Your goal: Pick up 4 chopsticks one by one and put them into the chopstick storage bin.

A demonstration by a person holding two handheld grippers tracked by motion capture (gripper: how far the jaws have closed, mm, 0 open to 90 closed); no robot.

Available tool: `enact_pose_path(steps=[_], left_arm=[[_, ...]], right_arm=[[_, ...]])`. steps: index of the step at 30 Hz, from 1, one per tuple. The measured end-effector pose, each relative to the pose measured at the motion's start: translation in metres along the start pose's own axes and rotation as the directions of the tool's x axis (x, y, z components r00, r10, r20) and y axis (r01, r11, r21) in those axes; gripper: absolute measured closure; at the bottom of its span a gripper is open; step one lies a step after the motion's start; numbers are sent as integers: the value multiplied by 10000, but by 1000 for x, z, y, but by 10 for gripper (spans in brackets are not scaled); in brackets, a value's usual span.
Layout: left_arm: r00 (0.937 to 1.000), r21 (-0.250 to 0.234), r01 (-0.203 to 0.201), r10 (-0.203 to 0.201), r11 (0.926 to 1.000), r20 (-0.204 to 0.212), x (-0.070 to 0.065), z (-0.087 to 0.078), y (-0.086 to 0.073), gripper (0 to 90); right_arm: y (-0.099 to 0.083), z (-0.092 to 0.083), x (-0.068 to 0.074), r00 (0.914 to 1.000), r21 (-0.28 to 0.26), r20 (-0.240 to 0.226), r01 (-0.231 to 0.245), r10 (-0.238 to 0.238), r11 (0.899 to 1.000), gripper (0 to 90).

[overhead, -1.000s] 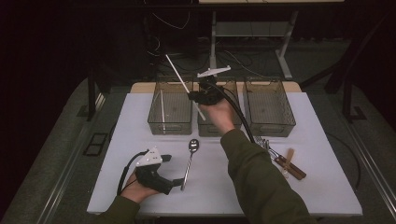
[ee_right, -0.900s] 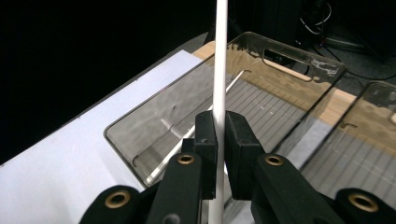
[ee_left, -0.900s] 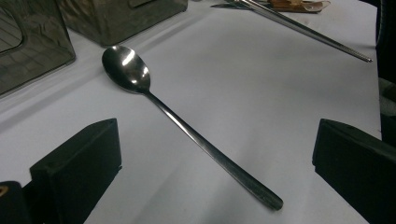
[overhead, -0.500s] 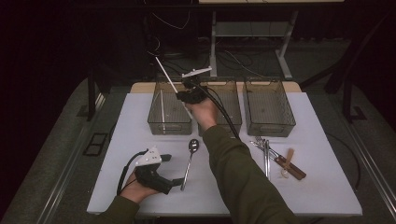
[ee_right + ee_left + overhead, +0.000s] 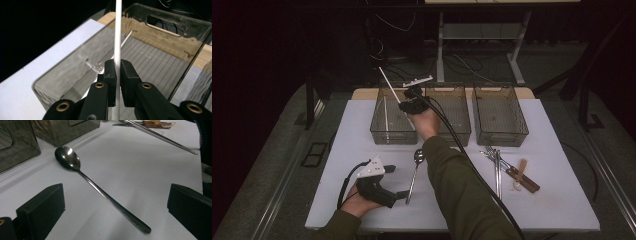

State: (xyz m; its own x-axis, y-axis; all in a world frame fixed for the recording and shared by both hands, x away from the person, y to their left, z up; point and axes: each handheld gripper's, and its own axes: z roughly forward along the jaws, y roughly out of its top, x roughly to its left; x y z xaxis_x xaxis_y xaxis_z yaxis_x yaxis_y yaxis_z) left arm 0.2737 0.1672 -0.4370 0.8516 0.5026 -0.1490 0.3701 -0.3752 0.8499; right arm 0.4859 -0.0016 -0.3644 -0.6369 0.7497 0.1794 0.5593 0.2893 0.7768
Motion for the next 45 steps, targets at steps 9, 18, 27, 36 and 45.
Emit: enact_pose_path(steps=[9,18,27,36,45], left_arm=[[10000,48,-38,38,10000,2,0,0,0,0],[9999,60,-124,124,9999,28,1,-1,0,0],[10000,22,1,-1,10000,2,0,0,0,0],[10000,-6,-79,79,10000,-34,0,0,0,0],[9999,57,-137,137,9999,-37,0,0,0,0]], right_arm=[[-7,9,3,9997,569,234,-45,32,9984,844],[-8,10,3,9990,854,413,-185,150,9962,653],[-3,-3,0,9991,775,416,-148,116,9969,471],[1,-30,-1,9994,947,105,322,-334,9950,315],[-2,-59,-10,9988,843,58,474,-481,9953,130]])
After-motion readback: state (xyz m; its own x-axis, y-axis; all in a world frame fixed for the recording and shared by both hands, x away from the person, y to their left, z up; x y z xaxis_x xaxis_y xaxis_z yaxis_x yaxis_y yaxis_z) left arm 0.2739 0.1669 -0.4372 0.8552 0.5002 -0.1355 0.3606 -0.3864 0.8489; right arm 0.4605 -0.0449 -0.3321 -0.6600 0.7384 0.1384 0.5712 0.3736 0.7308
